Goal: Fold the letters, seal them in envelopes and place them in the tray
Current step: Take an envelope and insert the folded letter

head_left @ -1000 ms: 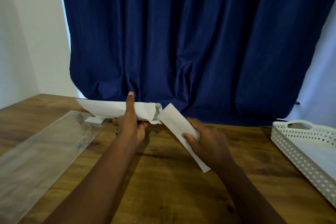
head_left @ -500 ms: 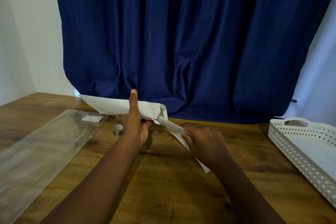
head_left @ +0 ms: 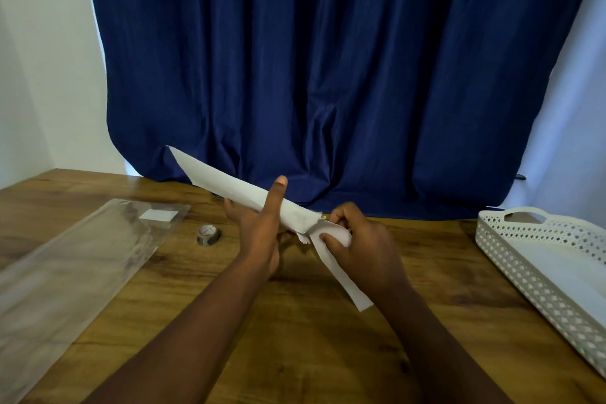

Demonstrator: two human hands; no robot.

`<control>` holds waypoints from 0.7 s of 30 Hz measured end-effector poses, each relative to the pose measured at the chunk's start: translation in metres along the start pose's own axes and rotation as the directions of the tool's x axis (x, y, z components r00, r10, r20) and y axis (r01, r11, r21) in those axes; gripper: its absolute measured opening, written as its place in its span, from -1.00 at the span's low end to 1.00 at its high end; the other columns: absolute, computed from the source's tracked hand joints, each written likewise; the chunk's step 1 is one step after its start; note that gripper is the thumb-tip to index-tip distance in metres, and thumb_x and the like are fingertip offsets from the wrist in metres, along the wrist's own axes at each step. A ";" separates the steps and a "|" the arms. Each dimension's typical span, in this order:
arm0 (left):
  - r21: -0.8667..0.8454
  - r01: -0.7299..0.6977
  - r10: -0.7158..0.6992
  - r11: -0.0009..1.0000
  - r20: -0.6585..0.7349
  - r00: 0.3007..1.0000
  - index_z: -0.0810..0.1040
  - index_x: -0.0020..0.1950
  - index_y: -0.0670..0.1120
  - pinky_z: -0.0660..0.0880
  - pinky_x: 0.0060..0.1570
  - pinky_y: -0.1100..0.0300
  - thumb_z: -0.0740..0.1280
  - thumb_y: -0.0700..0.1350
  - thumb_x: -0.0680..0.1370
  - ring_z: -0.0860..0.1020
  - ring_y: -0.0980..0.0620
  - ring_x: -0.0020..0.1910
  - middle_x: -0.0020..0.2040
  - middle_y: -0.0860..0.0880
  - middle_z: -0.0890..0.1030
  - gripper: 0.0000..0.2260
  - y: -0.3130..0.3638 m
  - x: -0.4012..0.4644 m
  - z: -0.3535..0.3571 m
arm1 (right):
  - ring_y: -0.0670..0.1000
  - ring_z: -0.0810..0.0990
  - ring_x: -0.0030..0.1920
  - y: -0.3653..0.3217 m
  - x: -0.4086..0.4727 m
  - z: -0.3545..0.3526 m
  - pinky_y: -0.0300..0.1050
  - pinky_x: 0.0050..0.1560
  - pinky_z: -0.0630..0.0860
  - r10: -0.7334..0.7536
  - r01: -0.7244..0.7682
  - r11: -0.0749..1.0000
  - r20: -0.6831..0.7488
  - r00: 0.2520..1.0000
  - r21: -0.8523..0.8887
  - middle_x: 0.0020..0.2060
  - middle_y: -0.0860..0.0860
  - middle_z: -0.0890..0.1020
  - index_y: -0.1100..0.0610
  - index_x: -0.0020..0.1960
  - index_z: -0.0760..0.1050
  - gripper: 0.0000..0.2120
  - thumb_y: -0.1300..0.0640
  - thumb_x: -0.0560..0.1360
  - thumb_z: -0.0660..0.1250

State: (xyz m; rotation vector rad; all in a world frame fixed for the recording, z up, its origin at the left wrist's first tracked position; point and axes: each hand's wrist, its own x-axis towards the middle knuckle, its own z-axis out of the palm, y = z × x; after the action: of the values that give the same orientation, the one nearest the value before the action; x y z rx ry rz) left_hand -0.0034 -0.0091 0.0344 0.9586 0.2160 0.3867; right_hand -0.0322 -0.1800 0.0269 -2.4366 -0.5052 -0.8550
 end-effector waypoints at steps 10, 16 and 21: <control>0.079 -0.147 0.143 0.986 0.046 0.989 -0.11 0.60 0.27 0.66 0.12 -0.04 0.64 0.25 0.13 0.65 0.01 0.14 0.29 -0.02 0.52 0.25 -0.001 -0.006 0.001 | -0.17 0.52 -0.32 0.005 -0.001 0.004 -0.24 -0.35 0.43 -0.018 0.030 0.986 0.070 0.997 -0.166 -0.25 -0.15 0.65 -0.11 0.10 0.63 -0.72 -0.23 0.56 0.27; 0.024 -0.068 0.067 0.997 0.027 0.997 -0.16 0.64 0.20 0.62 0.21 -0.07 0.65 0.28 0.07 0.61 0.02 0.18 0.33 -0.02 0.51 0.36 -0.005 -0.005 0.001 | -0.22 0.56 -0.26 0.001 0.001 0.002 -0.27 -0.31 0.47 0.068 -0.068 0.998 0.025 0.997 -0.010 -0.19 -0.21 0.69 -0.14 0.04 0.67 -0.71 -0.26 0.52 0.28; 0.135 -0.100 0.090 0.986 0.076 0.993 -0.13 0.61 0.27 0.65 0.15 -0.09 0.64 0.23 0.12 0.62 -0.04 0.18 0.33 -0.05 0.49 0.27 -0.012 -0.010 0.004 | -0.15 0.52 -0.37 0.000 -0.002 0.003 -0.17 -0.41 0.48 0.044 -0.042 0.992 0.011 0.999 -0.121 -0.35 -0.13 0.62 -0.06 -0.08 0.65 -0.81 -0.14 0.51 0.33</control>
State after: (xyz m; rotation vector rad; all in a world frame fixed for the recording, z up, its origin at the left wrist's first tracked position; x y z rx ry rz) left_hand -0.0086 -0.0226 0.0270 1.1205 0.1347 0.4292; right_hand -0.0324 -0.1789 0.0235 -2.5548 -0.4158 -0.8745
